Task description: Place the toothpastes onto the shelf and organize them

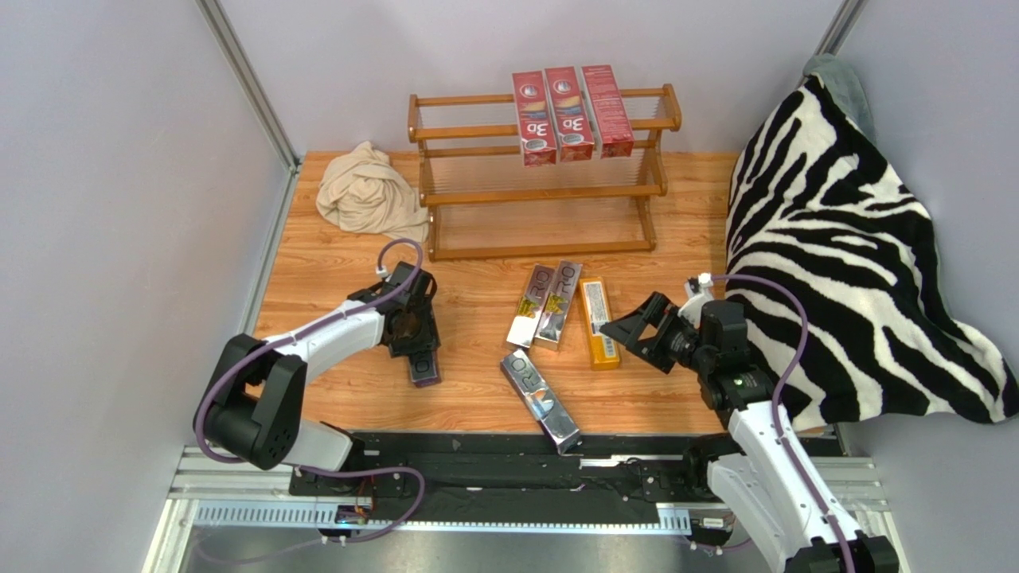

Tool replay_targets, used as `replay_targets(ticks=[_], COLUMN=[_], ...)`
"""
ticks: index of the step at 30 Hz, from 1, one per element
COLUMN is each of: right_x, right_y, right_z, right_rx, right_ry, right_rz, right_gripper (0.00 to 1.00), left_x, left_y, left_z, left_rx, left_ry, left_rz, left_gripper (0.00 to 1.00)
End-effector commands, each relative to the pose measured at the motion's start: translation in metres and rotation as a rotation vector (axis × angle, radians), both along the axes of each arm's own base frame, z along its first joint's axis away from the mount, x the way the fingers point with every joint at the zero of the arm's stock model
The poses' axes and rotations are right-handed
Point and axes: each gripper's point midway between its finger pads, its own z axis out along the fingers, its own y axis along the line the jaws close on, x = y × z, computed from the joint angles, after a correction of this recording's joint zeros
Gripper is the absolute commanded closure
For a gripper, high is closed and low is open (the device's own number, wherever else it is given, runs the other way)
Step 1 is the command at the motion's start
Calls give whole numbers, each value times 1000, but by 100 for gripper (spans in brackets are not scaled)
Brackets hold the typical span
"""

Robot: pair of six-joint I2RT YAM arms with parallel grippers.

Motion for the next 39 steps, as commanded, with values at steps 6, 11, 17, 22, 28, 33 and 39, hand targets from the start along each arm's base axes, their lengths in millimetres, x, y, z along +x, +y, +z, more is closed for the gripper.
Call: replay_targets(ticks=[6,11,17,22,28,33,39], right_x=[-11,-22,-35,-46,-40,-38,-38], right_y=[59,93,136,179,209,220,227], right_z=[30,36,41,64,64,56,52], right_rx=[37,75,109,152,127,97,86], right_ry=[-152,-183,-193,-229,-211,-186,-174], right_rz=[193,266,344,422,453,469,480], right_gripper=[2,2,1,0,0,2,6], left_x=[8,4,1,-1,-6,-10,-15], left_y=[-36,-51,-69,-91,-113,-122,-132], left_z=[28,70,120,135,141,153,164], left_rx=[-202,-341,-489,-514,-531,-550,-582], left_ry=[-93,-199,-328,-337,-329,-342,-351], left_rz=[-68,-60,-64,-101,-138,-158,-187], left_gripper=[72,71,70,70,70,69,69])
